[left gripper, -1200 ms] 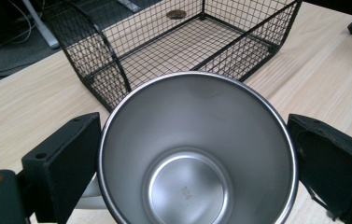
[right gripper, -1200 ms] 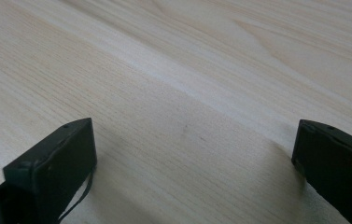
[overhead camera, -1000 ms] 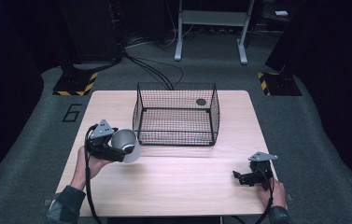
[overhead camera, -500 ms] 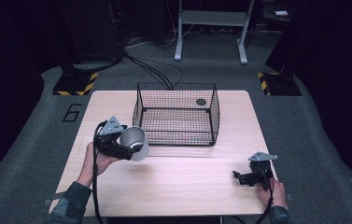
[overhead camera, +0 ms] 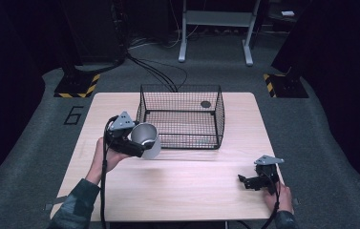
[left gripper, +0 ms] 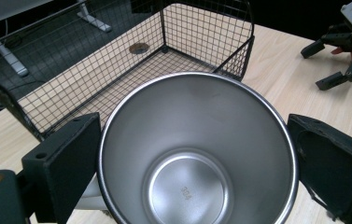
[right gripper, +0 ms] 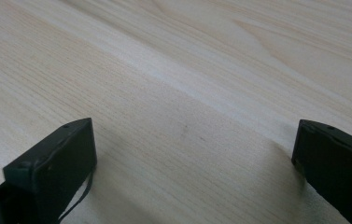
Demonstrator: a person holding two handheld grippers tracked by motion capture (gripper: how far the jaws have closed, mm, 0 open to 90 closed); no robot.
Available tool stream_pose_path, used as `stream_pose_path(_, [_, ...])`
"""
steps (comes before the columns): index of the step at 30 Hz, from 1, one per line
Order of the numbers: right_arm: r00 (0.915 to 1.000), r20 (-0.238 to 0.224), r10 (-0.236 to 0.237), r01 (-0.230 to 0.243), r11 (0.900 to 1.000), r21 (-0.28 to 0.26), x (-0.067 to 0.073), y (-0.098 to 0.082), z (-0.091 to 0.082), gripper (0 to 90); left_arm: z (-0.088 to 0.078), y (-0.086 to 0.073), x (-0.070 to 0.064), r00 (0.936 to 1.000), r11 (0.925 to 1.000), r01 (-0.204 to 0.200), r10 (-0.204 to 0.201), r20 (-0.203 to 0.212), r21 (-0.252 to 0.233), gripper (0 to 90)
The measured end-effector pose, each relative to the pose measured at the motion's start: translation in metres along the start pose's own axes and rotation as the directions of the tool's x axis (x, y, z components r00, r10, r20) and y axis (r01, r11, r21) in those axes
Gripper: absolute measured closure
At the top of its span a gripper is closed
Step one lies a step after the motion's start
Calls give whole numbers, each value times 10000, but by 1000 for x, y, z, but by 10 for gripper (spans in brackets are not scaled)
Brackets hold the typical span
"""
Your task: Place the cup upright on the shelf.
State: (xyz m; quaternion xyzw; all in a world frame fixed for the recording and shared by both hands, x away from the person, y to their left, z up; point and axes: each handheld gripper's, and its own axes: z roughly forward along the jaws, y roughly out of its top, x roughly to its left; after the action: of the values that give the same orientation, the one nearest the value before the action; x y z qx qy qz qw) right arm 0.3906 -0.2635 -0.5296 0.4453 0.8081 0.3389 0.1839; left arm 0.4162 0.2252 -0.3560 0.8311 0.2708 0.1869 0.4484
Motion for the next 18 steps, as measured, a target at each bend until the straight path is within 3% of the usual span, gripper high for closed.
stream_pose_path(18, [10000, -1, 7, -7, 10000, -1, 0, 0, 0, 0, 14, 29, 5, 9996, 9997, -143, 148, 245, -210, 63])
